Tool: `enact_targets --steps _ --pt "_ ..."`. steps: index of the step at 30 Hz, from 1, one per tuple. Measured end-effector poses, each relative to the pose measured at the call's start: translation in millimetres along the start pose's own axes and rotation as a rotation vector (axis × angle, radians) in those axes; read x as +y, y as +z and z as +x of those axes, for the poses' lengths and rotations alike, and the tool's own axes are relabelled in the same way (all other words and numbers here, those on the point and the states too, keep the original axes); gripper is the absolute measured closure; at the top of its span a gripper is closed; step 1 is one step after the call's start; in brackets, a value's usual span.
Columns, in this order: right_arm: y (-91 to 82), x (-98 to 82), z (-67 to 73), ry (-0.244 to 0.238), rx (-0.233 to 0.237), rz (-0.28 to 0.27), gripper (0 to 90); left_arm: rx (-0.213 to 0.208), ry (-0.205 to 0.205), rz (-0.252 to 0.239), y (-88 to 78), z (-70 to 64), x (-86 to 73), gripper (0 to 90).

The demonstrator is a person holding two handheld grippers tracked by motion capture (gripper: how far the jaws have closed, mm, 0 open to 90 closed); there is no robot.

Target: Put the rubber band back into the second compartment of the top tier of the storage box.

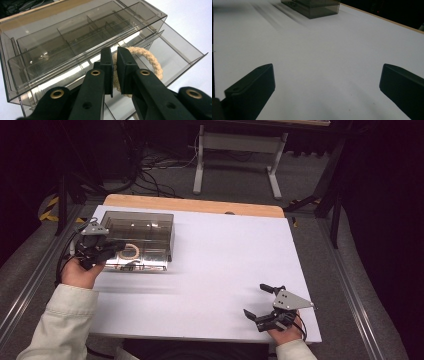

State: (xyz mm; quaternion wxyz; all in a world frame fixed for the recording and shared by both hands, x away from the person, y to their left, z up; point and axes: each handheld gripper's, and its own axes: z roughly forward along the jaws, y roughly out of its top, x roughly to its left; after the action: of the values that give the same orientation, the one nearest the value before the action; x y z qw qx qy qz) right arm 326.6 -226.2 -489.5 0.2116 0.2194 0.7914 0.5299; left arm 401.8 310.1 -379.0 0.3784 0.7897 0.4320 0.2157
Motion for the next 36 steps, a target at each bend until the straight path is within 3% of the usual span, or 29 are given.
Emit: enact_targets --steps 10,15,18,29,33,34,36 --pt "-0.1 0.0 0.4 0.002 -0.001 0.005 0.8 0.014 0.012 0.042 4.9 1.4 -1.4 83.4" --pt "-0.1 0.0 0.3 0.001 -0.001 0.005 0.8 0.008 -0.008 0.055 8.0 0.9 -2.4 83.4" --pt "0.0 0.0 0.3 -0.001 0.001 0.002 0.9 0.019 0.006 0.063 9.8 2.3 -2.9 83.3" --pt "0.0 0.0 0.5 0.000 0.002 0.006 1.0 0.005 -0.004 0.093 15.5 4.9 -5.3 82.9" --pt "0.3 0.0 0.2 -0.004 0.003 0.003 1.0 -0.018 -0.012 0.100 17.0 5.9 -6.3 82.9" --pt "0.3 0.0 0.2 -0.004 0.003 0.003 1.1 -0.016 0.002 0.103 17.3 7.0 -6.2 82.8" --pt "-0.1 0.0 0.5 0.001 0.003 0.006 1.1 -0.013 -0.019 0.107 17.9 5.8 -6.8 82.2"
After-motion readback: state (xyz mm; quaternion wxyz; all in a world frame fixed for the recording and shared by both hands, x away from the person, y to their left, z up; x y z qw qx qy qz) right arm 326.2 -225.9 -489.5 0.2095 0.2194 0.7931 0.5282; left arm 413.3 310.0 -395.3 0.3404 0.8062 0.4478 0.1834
